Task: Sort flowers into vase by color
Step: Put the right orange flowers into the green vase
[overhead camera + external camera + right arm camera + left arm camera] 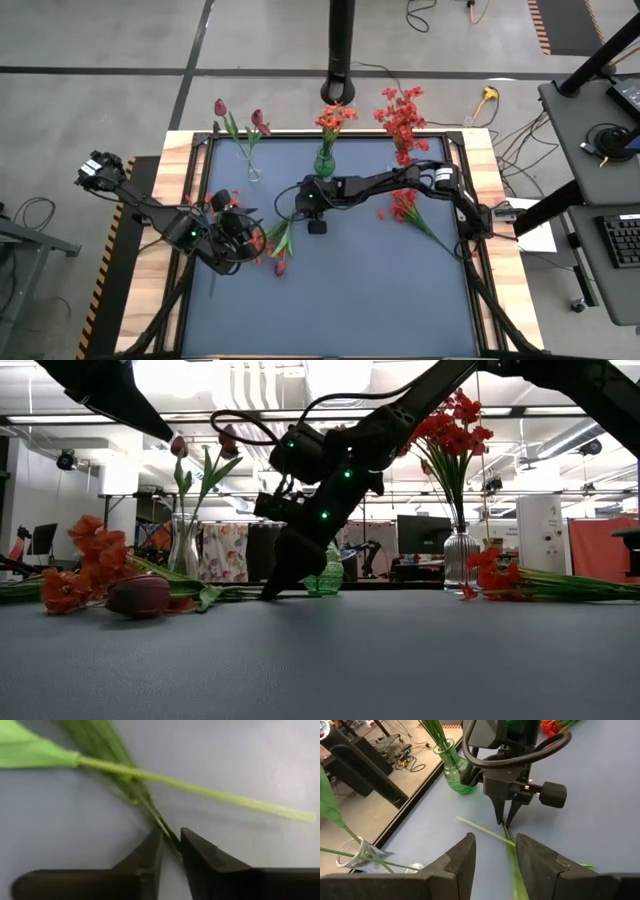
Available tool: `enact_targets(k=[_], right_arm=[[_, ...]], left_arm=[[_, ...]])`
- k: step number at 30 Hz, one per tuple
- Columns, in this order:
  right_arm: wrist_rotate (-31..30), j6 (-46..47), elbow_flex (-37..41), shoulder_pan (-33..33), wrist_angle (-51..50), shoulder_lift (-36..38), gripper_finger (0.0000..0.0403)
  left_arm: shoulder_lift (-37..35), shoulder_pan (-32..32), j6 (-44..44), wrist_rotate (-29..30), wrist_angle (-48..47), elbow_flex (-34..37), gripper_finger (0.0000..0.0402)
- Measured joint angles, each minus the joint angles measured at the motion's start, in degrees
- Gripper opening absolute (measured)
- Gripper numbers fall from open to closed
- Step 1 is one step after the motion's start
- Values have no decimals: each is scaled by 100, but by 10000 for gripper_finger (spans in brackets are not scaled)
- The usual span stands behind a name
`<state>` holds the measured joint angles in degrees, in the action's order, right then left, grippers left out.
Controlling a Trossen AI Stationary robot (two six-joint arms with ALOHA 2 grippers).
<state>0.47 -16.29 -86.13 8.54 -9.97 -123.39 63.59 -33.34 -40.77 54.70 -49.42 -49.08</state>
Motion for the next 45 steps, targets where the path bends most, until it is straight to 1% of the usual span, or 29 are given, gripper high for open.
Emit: enact_targets(k=[3, 5, 13, 20, 25, 28, 31, 33, 36, 38, 40, 43, 45], right_arm=[[1, 21, -8, 0, -106, 0, 24], [1, 158, -3, 2, -160, 40, 14], [158, 743, 38, -42, -733, 444, 13], [93, 838, 38, -173, -1237, 1048, 11], [-329, 863, 35, -374, -1497, 1471, 11], [-348, 926, 34, -476, -1671, 1641, 12], [-347, 859, 45, -557, -1669, 1661, 12], [-339, 732, 114, -568, -1524, 1631, 12], [-309, 481, 404, -558, -896, 1549, 12], [-223, 378, 747, -508, -319, 1547, 13], [8, 321, 1095, -423, 373, 1550, 15], [316, 419, 1433, -263, 928, 1550, 30], [410, 586, 1538, -172, 1246, 1481, 49]], left_arm=[[0, 0, -1, 2, 1, 0, 123], [0, 0, 0, 4, 1, 0, 123], [0, 0, 0, 33, 6, 0, 123], [2, 7, 0, 50, 20, 2, 123], [4, 7, 0, 50, 32, 2, 123], [4, 7, 0, 50, 34, 2, 123], [4, 7, 0, 50, 37, 2, 123], [4, 7, 0, 50, 44, 3, 123], [4, 7, 0, 48, 51, 2, 123], [4, 7, 0, 46, 52, 3, 123], [5, 7, 0, 42, 53, 2, 123], [4, 7, 0, 48, 54, 2, 123], [7, 7, 0, 140, 56, 2, 123]])
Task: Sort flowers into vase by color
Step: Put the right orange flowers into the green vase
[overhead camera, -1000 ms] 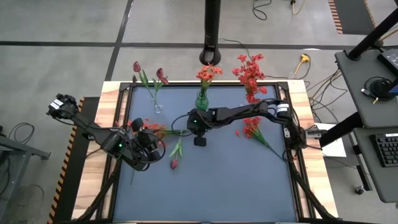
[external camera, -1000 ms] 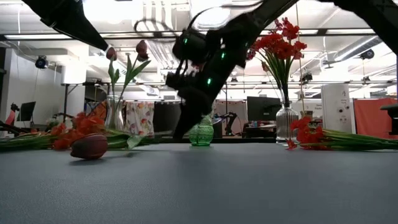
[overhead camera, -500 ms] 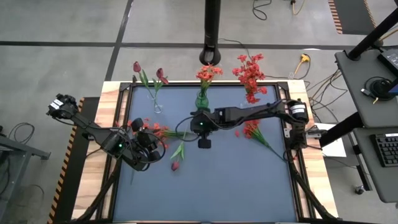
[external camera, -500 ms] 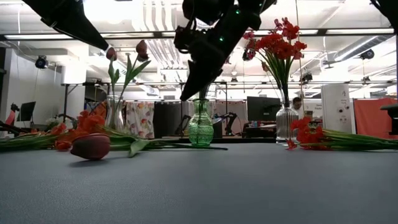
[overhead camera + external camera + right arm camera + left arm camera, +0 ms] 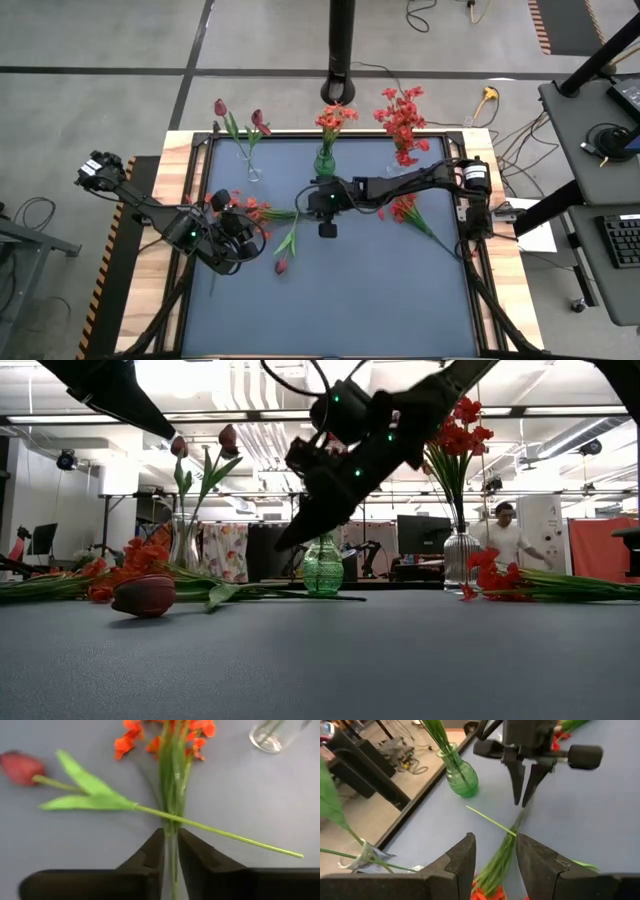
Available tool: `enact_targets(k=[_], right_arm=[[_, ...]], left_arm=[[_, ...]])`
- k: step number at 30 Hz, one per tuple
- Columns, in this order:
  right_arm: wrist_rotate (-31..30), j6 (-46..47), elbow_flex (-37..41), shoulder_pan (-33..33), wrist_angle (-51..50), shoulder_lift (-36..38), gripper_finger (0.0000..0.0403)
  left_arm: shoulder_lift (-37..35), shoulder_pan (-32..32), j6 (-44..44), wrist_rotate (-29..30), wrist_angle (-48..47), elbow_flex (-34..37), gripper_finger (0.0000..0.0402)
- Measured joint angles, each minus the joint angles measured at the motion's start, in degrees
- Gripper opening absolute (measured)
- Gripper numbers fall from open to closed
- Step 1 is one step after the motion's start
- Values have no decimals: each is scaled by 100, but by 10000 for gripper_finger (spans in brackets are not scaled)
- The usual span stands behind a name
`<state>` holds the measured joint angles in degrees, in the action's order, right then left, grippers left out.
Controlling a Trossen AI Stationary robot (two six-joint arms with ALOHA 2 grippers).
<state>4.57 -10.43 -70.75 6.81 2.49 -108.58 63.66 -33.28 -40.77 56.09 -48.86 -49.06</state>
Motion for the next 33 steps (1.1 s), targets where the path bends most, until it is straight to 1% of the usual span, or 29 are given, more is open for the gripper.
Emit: enact_targets(k=[7, 9, 12, 14, 16, 19, 22, 26, 28, 31, 33], right_arm=[[-1, 98, 4, 45, 609, -560, 152], [-1, 192, -21, 46, 655, -710, 175], [-29, 464, -50, 107, 688, -887, 198], [-41, 558, -79, 144, 692, -960, 201], [-47, 624, -105, 182, 740, -1033, 195], [-33, 692, -136, 221, 802, -1160, 165], [-34, 696, -150, 222, 853, -1291, 118], [45, 690, -150, 225, 840, -1341, 46], [130, 685, -147, 225, 801, -1292, 20], [147, 727, -133, 219, 681, -1131, 15], [170, 674, -117, 197, 430, -963, 14]], left_arm=[[-2, 0, 0, 68, 22, 0, 123], [-2, 0, 0, 84, 22, 0, 123], [-1, 0, 0, 94, 24, 0, 123], [-1, 0, 0, 94, 23, 0, 123], [0, 0, 0, 96, 24, 0, 123], [0, 0, 0, 98, 22, 0, 123], [0, 0, 0, 98, 28, 0, 123], [0, 0, 0, 98, 37, 0, 123], [0, 0, 0, 98, 37, 0, 123], [0, 0, 0, 98, 36, 0, 123], [0, 0, 0, 98, 36, 0, 123]])
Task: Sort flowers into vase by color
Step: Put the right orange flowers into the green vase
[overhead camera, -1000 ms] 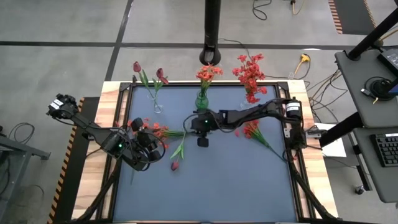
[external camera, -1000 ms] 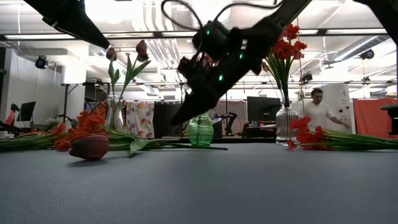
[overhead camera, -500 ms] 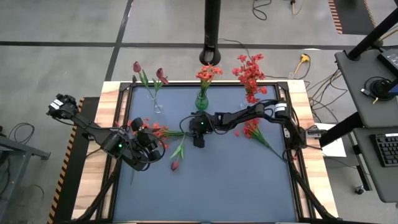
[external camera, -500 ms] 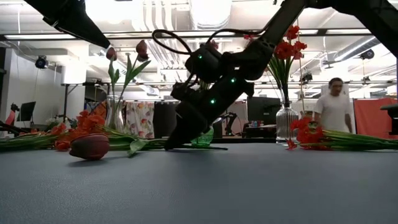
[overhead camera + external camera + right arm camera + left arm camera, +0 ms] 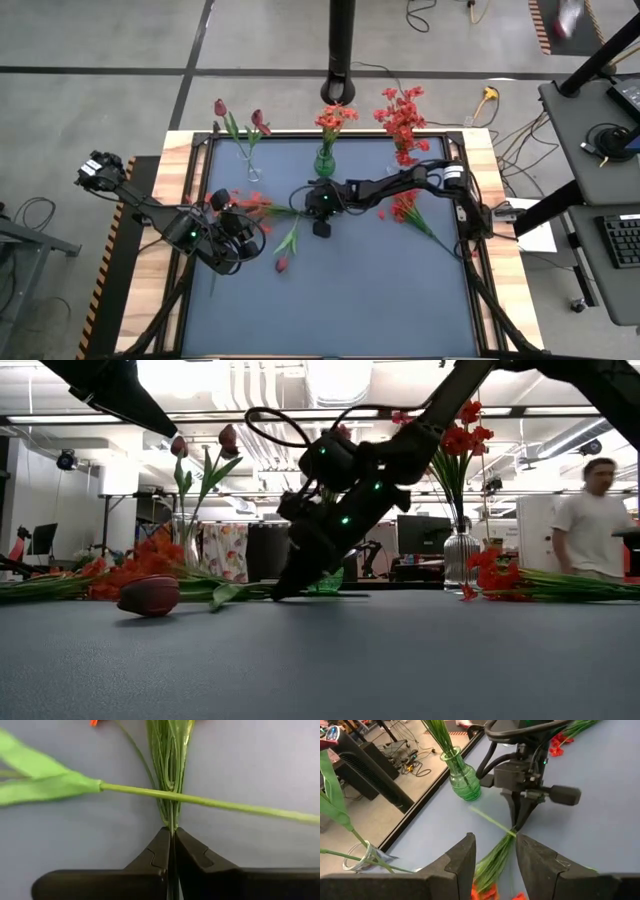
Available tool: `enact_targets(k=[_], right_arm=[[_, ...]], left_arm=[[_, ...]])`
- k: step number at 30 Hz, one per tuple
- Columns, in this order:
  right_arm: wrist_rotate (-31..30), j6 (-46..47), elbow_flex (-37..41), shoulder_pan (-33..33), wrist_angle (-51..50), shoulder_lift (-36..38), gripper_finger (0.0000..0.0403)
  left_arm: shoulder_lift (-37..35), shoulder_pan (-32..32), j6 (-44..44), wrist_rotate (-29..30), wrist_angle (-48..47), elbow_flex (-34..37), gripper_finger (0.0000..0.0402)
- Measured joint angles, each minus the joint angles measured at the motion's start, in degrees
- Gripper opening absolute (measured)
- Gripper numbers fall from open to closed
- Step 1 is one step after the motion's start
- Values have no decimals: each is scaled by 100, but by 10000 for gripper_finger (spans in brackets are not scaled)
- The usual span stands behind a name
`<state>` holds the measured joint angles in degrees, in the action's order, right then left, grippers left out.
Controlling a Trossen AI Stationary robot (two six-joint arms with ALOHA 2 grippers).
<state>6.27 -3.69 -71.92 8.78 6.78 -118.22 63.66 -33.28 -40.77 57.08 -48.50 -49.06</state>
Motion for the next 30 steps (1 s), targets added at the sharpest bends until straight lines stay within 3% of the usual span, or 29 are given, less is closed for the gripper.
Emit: enact_targets(k=[6, 11, 20, 23, 26, 30], right_arm=[[-250, -585, -322, -204, -1111, 541, 13], [-1424, -1469, -676, -595, -1801, 767, 13], [-3639, -2761, -1089, -1169, -1716, 894, 13], [-3631, -2953, -1256, -1230, -1739, 894, 12], [-4078, -3012, -1368, -1259, -1777, 894, 12], [-4338, -3360, -1478, -1253, -1737, 894, 12]], left_arm=[[0, -2, 39, 0, 5, 0, 123], [0, 0, 42, 72, 5, 0, 123], [0, -2, 42, 98, 12, 0, 123], [0, -2, 45, 100, 12, 0, 123], [0, -2, 63, 115, 19, 0, 123], [0, -2, 67, 523, 38, -91, 123]])
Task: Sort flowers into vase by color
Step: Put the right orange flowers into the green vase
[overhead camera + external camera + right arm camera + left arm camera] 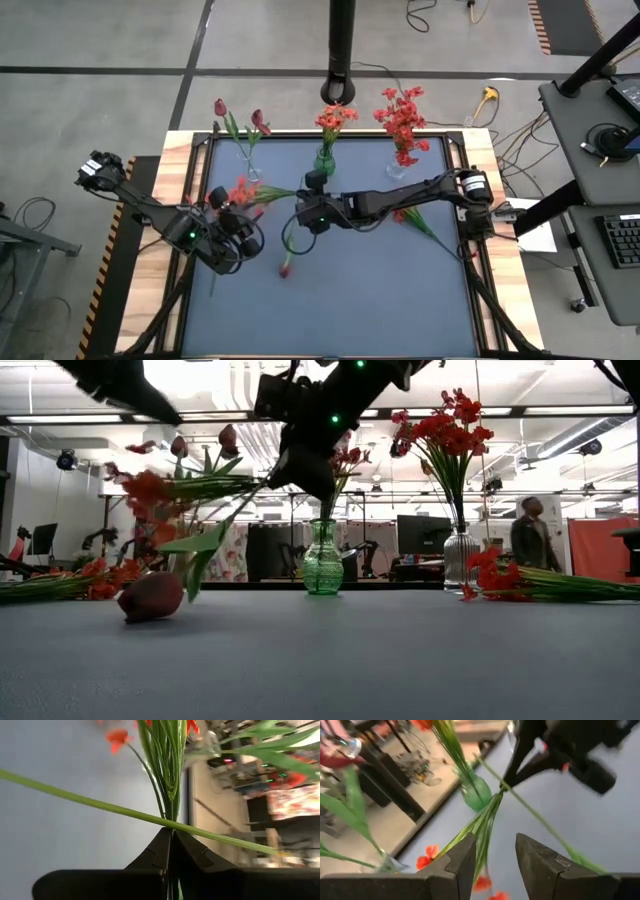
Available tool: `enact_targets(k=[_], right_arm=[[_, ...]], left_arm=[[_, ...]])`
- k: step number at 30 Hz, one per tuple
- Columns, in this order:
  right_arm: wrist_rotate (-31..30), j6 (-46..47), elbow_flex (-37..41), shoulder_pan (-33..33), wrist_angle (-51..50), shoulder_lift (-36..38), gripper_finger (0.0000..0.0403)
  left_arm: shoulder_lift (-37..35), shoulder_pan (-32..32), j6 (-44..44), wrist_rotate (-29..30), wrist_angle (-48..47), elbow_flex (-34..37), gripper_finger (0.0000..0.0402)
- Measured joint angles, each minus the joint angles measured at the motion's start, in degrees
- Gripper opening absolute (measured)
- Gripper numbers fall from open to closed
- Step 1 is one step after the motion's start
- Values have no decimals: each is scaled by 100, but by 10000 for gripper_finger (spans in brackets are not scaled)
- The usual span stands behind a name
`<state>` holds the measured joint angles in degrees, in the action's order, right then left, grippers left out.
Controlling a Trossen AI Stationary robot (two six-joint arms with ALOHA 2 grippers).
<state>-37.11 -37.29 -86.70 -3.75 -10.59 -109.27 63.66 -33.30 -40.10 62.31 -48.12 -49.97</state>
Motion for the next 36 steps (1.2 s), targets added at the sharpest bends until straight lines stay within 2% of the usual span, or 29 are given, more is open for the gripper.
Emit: enact_targets(k=[2, 4, 12, 17, 22, 29, 32, 36], right_arm=[[-527, -289, -19, -27, 51, 0, 12], [-780, -427, -43, -37, 163, 1, 12], [-861, -649, -377, -37, 210, 39, 12], [-1259, -1195, -717, -40, 231, 39, 12], [-1407, -1650, -1088, -61, 190, 39, 12], [-1543, -1793, -1506, -63, 56, 73, 12], [-1263, -1127, -1600, -47, -379, 248, 12], [167, 505, -1478, 108, -1013, 867, 12]], left_arm=[[0, -1, -2, 250, 13, -153, 123], [0, -27, -3, 342, 34, -294, 123], [2, -274, -2, 325, 76, -390, 123], [2, -336, 6, 419, 100, -387, 123], [2, -378, 64, 423, 111, -427, 123], [0, -772, 66, 431, 127, -553, 123], [0, -1011, 86, 595, 112, -547, 123], [0, -1370, 90, 1068, 103, -503, 123]])
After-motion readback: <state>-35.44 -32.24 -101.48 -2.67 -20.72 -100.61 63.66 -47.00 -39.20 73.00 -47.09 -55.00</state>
